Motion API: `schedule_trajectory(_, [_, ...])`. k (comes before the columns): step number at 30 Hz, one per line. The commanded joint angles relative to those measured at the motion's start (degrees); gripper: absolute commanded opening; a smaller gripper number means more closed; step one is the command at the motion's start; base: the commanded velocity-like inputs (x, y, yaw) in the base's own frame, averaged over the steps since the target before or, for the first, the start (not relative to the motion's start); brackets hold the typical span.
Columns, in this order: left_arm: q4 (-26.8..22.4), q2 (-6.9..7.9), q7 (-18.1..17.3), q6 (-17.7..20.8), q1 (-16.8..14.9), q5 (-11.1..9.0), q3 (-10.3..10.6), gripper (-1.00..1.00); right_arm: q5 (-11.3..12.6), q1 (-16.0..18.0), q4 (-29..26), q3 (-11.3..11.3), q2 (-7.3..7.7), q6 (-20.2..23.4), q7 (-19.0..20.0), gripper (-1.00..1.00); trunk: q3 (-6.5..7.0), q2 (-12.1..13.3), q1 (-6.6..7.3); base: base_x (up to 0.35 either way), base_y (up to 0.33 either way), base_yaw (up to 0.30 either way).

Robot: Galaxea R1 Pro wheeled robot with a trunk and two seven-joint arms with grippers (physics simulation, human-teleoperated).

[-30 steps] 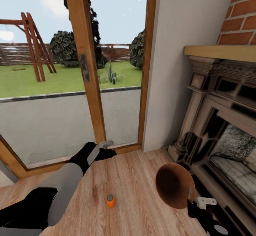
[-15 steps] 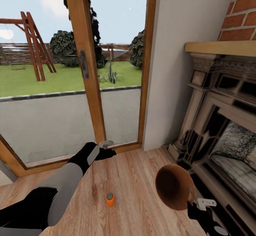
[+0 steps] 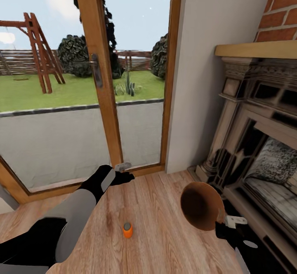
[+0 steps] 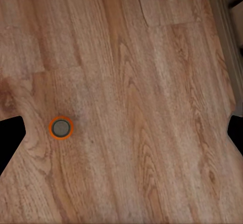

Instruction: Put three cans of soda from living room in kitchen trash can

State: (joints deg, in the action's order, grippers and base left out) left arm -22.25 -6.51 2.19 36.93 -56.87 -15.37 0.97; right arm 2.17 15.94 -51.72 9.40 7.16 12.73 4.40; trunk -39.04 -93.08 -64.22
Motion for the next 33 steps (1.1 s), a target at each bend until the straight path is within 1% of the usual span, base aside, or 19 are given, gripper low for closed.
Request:
schedule_trajectory(1, [0.0,0.00,0.0,0.0,0.0,0.0,0.0,1.00,0.3,0.8,-0.9,0.0,0.03,0.5,0.2,-1.00,-0.18,-0.4,-0.22,0.000,0.000,0.000])
schedule_trajectory(4, [0.0,0.00,0.0,0.0,0.0,0.0,0.0,1.00,0.2,3.5,-1.8,0.0,0.06,3.0,0.2,-1.00,-0.72,-1.6,-0.88,0.000,0.000,0.000])
schedule_trajectory(6, [0.0,0.00,0.0,0.0,0.0,0.0,0.0,1.00,0.1,5.1,-2.6,0.0,-0.01,5.7,0.2,-1.00,-1.08,-2.4,-1.32,0.000,0.000,0.000])
schedule_trajectory(8, [0.0,0.00,0.0,0.0,0.0,0.0,0.0,1.00,0.0,6.6,-3.7,0.0,-0.07,9.2,0.2,-1.00,-1.44,-3.2,-1.76,0.000,0.000,0.000])
schedule_trajectory(9, [0.0,0.00,0.0,0.0,0.0,0.0,0.0,1.00,0.0,7.9,-5.1,0.0,-0.12,12.6,0.2,-1.00,-1.62,-3.6,-1.98,0.000,0.000,0.000])
schedule_trajectory(10, [0.0,0.00,0.0,0.0,0.0,0.0,0.0,1.00,0.1,8.4,-5.7,0.0,-0.16,14.0,0.2,-1.00,-1.80,-4.0,-2.20,0.000,0.000,0.000])
schedule_trajectory(11, [0.0,0.00,0.0,0.0,0.0,0.0,0.0,1.00,0.2,10.0,-7.2,0.0,-0.26,17.0,0.2,-1.00,-1.98,-4.4,-2.42,0.000,0.000,0.000])
schedule_trajectory(12, [0.0,0.00,0.0,0.0,0.0,0.0,0.0,1.00,0.2,11.1,-7.7,-0.1,-0.31,18.2,0.2,-1.00,-2.16,-4.8,-2.64,0.000,0.000,0.000])
schedule_trajectory(17, [0.0,0.00,0.0,0.0,0.0,0.0,0.0,1.00,0.0,14.6,-8.3,-0.3,-0.37,20.0,0.1,-1.00,-3.05,-6.8,-3.73,0.000,0.000,0.000])
schedule_trajectory(18, [0.0,0.00,0.0,0.0,0.0,0.0,0.0,1.00,-0.1,15.2,-8.3,-0.3,-0.38,20.7,0.1,-1.00,-3.23,-7.2,-3.95,0.000,0.000,0.000])
schedule_trajectory(19, [0.0,0.00,0.0,0.0,0.0,0.0,0.0,1.00,-0.2,16.0,-8.4,-0.4,-0.34,22.7,0.1,-1.00,-3.41,-7.6,-4.17,0.000,0.000,0.000])
schedule_trajectory(21, [0.0,0.00,0.0,0.0,0.0,0.0,0.0,1.00,-0.3,16.8,-8.5,-0.5,-0.32,24.4,0.1,-1.00,-3.77,-8.4,-4.61,0.000,0.000,0.000])
schedule_trajectory(24, [0.0,0.00,0.1,0.0,0.0,0.0,0.0,1.00,-0.3,18.7,-8.1,-0.6,-0.34,25.7,-0.3,-1.00,-4.31,-9.6,-5.27,0.000,0.000,0.000])
schedule_trajectory(29, [0.0,0.00,0.1,0.0,0.0,0.0,0.0,1.00,-0.3,19.6,-7.9,-0.9,-0.40,26.3,-3.2,-1.00,-5.21,-11.7,-6.37,0.000,0.000,0.000])
schedule_trajectory(30, [0.0,0.00,0.1,-0.1,0.0,0.0,0.0,1.00,-0.3,19.7,-7.9,-1.3,-0.40,26.3,-3.8,-1.00,-5.39,-12.1,-6.59,0.000,0.000,0.000])
schedule_trajectory(31, [0.0,0.00,0.1,-0.1,0.0,0.0,0.0,1.00,-0.3,19.8,-7.9,-2.5,-0.39,26.3,-4.4,-1.00,-5.57,-12.5,-6.81,0.000,0.000,0.000])
schedule_trajectory(33, [0.0,0.00,0.1,-0.2,0.0,0.0,0.0,1.00,-0.3,19.8,-7.9,-3.0,-0.41,26.3,-4.6,-1.00,-5.93,-13.3,-7.25,0.000,0.000,0.000])
